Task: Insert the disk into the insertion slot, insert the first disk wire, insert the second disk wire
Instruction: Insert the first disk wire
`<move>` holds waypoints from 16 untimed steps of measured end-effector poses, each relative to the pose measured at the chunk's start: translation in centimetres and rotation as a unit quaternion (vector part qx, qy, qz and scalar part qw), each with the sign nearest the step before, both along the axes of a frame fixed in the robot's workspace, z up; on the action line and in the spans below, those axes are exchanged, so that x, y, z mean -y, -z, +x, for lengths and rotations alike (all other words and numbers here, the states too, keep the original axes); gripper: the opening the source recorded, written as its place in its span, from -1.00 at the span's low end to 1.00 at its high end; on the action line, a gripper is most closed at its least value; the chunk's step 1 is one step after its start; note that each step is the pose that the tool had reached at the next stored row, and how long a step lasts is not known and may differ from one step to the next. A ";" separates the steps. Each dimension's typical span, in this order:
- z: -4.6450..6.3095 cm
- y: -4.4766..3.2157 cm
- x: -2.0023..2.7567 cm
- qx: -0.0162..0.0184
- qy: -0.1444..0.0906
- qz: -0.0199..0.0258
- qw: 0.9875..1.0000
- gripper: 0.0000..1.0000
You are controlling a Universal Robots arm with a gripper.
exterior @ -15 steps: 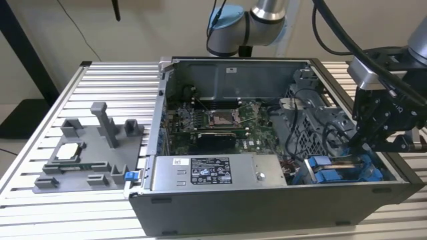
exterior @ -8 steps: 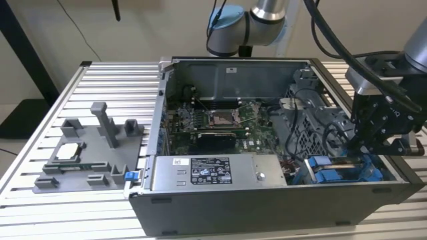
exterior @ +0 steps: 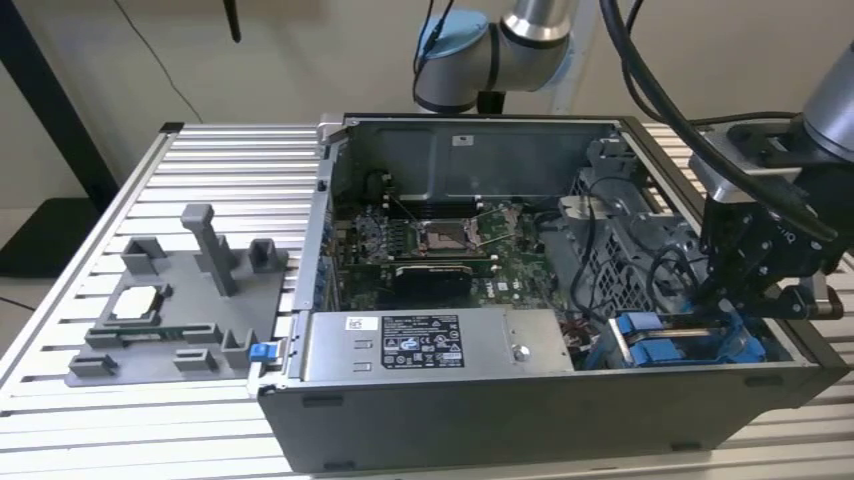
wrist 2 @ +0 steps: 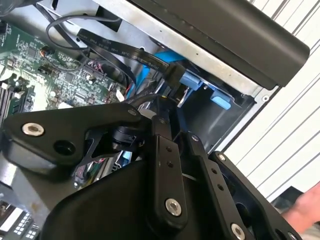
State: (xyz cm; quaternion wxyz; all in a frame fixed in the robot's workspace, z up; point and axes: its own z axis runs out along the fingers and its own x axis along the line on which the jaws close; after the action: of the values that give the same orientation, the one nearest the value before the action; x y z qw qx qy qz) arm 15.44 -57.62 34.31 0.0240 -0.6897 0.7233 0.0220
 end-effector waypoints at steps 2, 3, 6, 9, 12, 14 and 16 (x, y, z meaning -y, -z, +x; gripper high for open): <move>0.0 0.06 0.00 0.000 -0.001 0.000 1.000 -1.00; 0.0 0.09 0.00 0.000 -0.001 0.001 1.000 -1.00; 0.1 0.17 -0.01 0.000 -0.001 0.003 1.000 -1.00; 0.2 0.23 -0.05 0.000 -0.001 0.005 1.000 -1.00; 0.2 0.28 -0.12 0.000 -0.001 0.006 1.000 -1.00; 0.2 0.33 -0.18 0.001 -0.001 0.007 1.000 -1.00; 0.2 0.36 -0.19 0.001 -0.001 0.007 1.000 -1.00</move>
State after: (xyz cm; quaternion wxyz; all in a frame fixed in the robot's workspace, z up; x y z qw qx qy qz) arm 15.64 -57.42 33.94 0.0296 -0.6905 0.7222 0.0265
